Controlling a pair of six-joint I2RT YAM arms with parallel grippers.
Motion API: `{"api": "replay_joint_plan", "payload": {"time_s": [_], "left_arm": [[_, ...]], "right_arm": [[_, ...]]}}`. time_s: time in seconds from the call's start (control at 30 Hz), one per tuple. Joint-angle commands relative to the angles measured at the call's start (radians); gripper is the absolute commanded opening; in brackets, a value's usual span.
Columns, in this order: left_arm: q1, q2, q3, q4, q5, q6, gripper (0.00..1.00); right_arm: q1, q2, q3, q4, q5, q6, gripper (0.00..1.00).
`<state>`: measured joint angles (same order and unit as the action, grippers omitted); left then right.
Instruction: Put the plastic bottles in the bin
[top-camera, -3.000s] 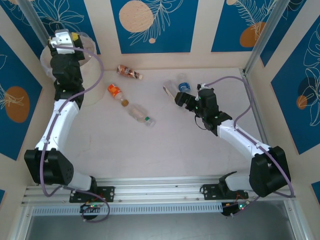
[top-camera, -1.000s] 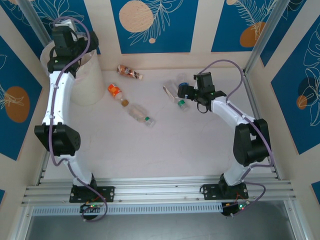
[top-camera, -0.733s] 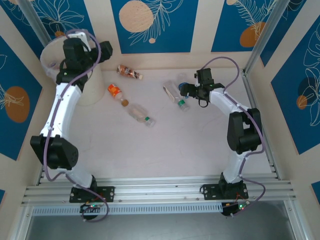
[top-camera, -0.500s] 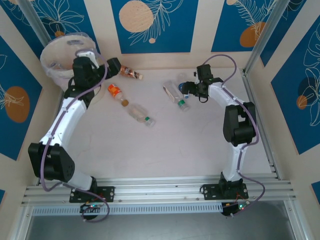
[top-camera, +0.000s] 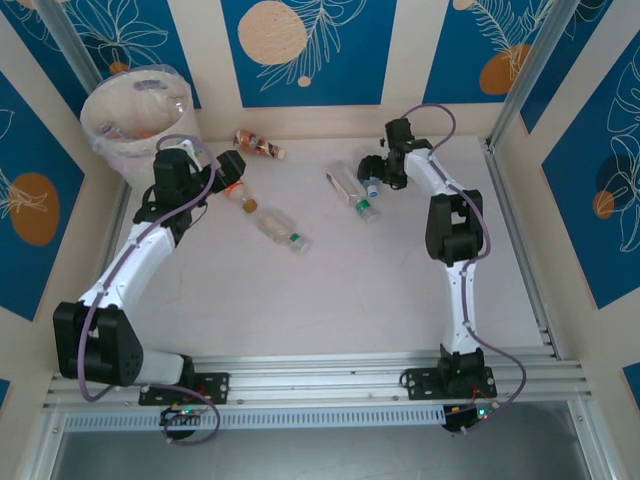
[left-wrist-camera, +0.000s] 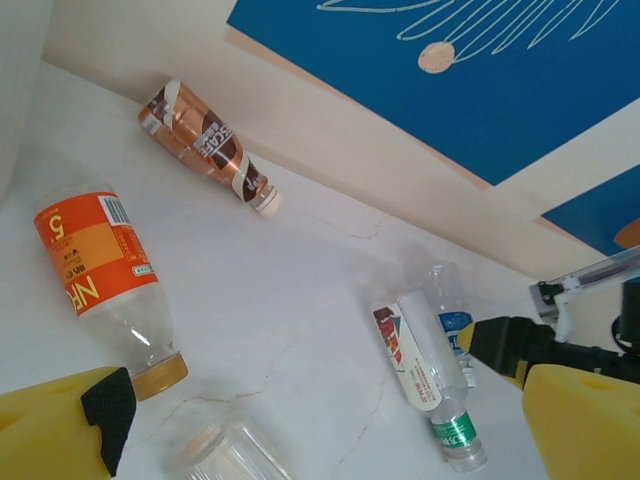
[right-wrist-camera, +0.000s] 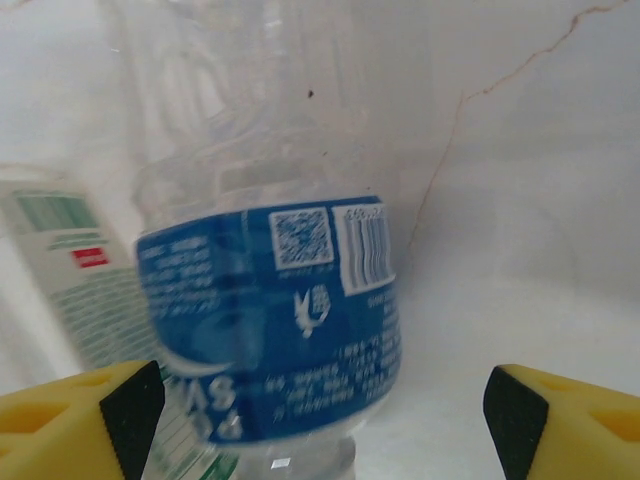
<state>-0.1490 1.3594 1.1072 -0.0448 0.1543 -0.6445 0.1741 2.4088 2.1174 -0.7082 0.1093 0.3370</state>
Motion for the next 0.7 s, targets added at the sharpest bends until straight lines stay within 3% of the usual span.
{"api": "replay_joint_plan", "payload": {"time_s": [0.0, 0.23, 0.4, 0.53, 0.67], "left_arm": [[-0.007, -0.036, -0.022, -0.006, -0.04, 0.028, 1.0], [-0.006, -0.02, -0.031, -0.004, -0.05, 0.03, 1.0], [-0.007, -0.007, -0.024, 0.003, -0.039, 0.024, 1.0], [-0.006, 0.001, -0.024, -0.003, -0.027, 0.024, 1.0], [-0.007, 0.018, -0.032, 0.016, 0.047, 0.016, 1.0]], "right_arm": [[0.008, 0.074, 0.12, -0.134, 0.028, 0.013, 0.83], [0.022, 0.175, 0.251, -0.205, -0.013, 0.001, 0.78], [0.023, 0.178, 0.251, -0.185, 0.031, 0.022, 0.59], [0.03, 0.073, 0.128, -0.084, 0.057, 0.008, 0.38], [0.033, -0.09, -0.074, 0.058, 0.063, 0.016, 0.35]]}}
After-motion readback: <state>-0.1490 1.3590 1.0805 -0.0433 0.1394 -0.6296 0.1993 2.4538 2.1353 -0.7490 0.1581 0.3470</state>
